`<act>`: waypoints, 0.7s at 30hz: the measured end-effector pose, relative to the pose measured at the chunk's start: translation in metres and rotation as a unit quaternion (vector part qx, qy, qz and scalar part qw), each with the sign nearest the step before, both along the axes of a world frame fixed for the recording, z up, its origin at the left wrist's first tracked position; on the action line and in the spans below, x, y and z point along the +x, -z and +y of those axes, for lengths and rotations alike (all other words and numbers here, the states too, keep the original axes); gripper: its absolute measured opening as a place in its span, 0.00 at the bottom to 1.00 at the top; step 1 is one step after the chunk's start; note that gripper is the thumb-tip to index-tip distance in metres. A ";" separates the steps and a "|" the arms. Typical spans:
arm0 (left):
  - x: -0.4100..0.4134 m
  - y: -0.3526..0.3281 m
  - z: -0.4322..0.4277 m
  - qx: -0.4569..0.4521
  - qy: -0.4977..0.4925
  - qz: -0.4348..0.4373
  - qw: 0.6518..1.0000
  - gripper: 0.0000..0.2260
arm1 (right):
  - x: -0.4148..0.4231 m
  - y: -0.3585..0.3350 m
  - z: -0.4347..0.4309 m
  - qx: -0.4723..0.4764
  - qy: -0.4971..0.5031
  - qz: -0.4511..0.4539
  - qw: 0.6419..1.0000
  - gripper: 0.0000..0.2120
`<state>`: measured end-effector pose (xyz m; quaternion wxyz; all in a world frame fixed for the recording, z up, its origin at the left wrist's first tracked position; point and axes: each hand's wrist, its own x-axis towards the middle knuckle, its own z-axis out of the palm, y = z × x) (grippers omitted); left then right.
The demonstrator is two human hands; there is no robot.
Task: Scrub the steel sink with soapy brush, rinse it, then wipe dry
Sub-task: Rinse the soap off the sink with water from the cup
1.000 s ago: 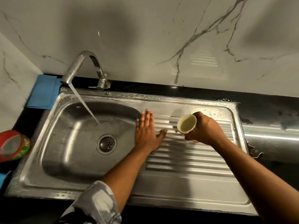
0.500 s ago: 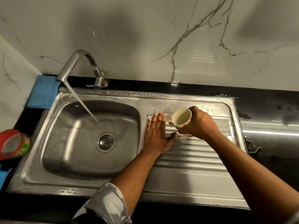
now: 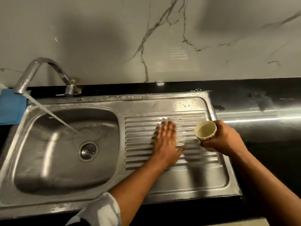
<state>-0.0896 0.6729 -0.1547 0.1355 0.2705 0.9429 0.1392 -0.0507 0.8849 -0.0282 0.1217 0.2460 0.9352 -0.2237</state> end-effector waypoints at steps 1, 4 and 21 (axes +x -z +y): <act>0.008 0.002 0.023 0.003 0.047 -0.006 0.999 0.44 | 0.002 0.000 0.006 0.007 0.005 -0.007 1.000 0.40; 0.014 0.010 0.067 0.020 0.123 -0.002 0.992 0.46 | 0.004 -0.002 0.021 0.027 0.016 -0.031 0.999 0.37; -0.057 0.012 0.104 0.008 -0.044 0.018 0.999 0.45 | -0.080 -0.007 0.024 0.130 -0.046 -0.070 0.988 0.46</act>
